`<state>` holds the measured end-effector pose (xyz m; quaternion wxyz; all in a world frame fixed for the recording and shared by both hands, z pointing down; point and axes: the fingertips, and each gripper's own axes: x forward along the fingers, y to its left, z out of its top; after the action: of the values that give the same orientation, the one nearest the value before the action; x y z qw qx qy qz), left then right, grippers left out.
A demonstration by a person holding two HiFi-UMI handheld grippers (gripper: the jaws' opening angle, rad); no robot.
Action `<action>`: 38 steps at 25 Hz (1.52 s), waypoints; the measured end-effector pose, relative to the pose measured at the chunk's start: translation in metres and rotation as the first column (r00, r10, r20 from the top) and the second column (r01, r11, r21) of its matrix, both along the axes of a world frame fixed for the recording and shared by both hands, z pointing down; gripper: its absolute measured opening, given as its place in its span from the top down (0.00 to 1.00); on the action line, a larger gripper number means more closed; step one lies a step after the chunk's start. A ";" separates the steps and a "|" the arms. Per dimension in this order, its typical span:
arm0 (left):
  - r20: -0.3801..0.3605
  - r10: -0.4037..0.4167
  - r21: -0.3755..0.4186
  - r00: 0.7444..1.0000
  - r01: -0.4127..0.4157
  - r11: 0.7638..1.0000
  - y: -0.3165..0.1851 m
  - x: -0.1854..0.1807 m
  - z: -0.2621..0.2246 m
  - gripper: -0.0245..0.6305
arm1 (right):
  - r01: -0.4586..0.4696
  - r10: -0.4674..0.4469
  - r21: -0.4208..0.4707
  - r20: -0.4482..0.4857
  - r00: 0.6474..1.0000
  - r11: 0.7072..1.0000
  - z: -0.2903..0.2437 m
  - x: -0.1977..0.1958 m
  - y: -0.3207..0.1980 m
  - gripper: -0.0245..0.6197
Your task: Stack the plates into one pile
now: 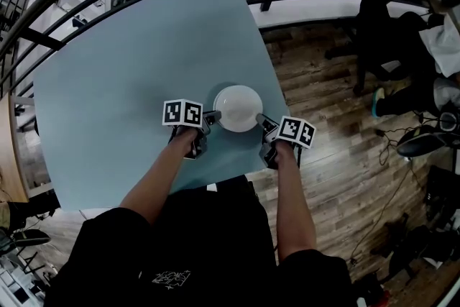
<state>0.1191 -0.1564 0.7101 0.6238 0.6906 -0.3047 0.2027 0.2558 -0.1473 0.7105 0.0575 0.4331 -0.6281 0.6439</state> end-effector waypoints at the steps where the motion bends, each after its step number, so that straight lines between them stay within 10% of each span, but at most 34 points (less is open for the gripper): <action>1: 0.001 0.005 0.000 1.000 -0.005 1.000 0.001 -0.001 0.000 0.90 | 0.003 -0.003 -0.002 0.001 1.000 1.000 0.001 -0.001 0.000 0.91; 18: 0.018 -0.022 0.017 1.000 0.021 1.000 0.009 -0.020 -0.004 0.90 | 0.192 -0.184 0.021 -0.198 0.963 0.981 -0.004 -0.015 -0.001 0.88; 32: 0.057 -0.072 0.094 0.996 0.067 0.993 0.019 -0.040 -0.028 0.90 | 0.527 -0.485 -0.068 -0.506 0.713 0.847 -0.006 -0.031 0.007 0.60; 38: 0.049 -0.126 0.155 0.991 0.117 0.981 0.028 -0.065 -0.048 0.90 | 0.454 -0.381 0.020 -0.511 0.770 0.891 -0.026 -0.022 0.004 0.61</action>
<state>0.0541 -0.1282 0.6621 0.5716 0.7098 -0.3790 0.1606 0.2337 -0.1431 0.6847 0.3269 0.4350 -0.7167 0.4361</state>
